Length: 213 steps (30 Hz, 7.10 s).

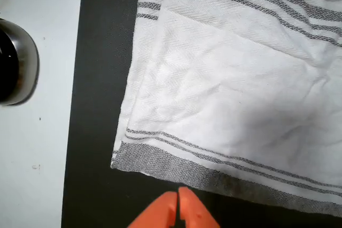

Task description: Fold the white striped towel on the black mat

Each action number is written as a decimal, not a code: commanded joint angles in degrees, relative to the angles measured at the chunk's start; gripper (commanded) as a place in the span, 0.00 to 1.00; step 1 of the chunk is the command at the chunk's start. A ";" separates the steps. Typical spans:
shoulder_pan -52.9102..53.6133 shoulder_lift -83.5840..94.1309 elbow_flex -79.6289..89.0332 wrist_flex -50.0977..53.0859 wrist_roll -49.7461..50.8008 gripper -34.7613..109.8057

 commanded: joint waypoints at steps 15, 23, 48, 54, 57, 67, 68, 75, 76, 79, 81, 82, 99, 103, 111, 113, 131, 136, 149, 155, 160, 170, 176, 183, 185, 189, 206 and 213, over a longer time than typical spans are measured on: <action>-3.16 -19.60 -16.44 -2.29 2.81 0.25; -3.34 -27.16 -23.73 -2.72 3.69 0.25; -2.46 -38.58 -29.88 -2.29 5.10 0.33; -1.23 -41.40 -31.64 -2.46 4.75 0.33; -0.88 -42.89 -32.34 -2.55 4.83 0.33; -0.09 -45.53 -32.87 -4.04 4.39 0.29; -0.09 -45.53 -32.96 -4.04 4.39 0.28; -0.70 -44.30 -32.78 -4.22 4.13 0.25; -0.79 -43.95 -32.70 -4.22 4.04 0.24; -1.32 -42.63 -32.43 -4.22 4.04 0.24; -1.58 -41.40 -31.73 -4.22 4.04 0.24; -1.76 -40.69 -31.29 -4.22 4.04 0.24; -2.55 -22.32 -16.26 -6.59 3.16 0.24; -1.85 -18.11 -14.15 -6.33 2.72 0.24; 1.85 -9.93 -10.46 -4.22 1.49 0.24; 3.16 -8.09 -9.05 -3.69 0.97 0.24; 19.42 3.43 -7.21 2.90 -6.06 0.24; 24.35 5.45 -6.77 3.52 -9.05 0.24; 43.42 7.47 -5.89 3.60 -20.21 0.24; 55.28 6.15 -2.90 0.26 -27.33 0.24; 62.14 2.55 2.90 -8.70 -32.26 0.24; 68.73 1.32 20.92 -33.13 -42.19 0.24; 69.96 2.55 25.14 -34.45 -41.04 0.29; 69.17 8.79 29.18 -35.07 -42.63 0.31; 68.20 11.51 30.85 -33.84 -42.80 0.31; 64.95 18.28 36.91 -33.22 -42.19 0.31; 41.40 50.45 66.88 -31.55 -33.40 0.30; 35.42 66.27 81.21 -31.11 -30.94 0.28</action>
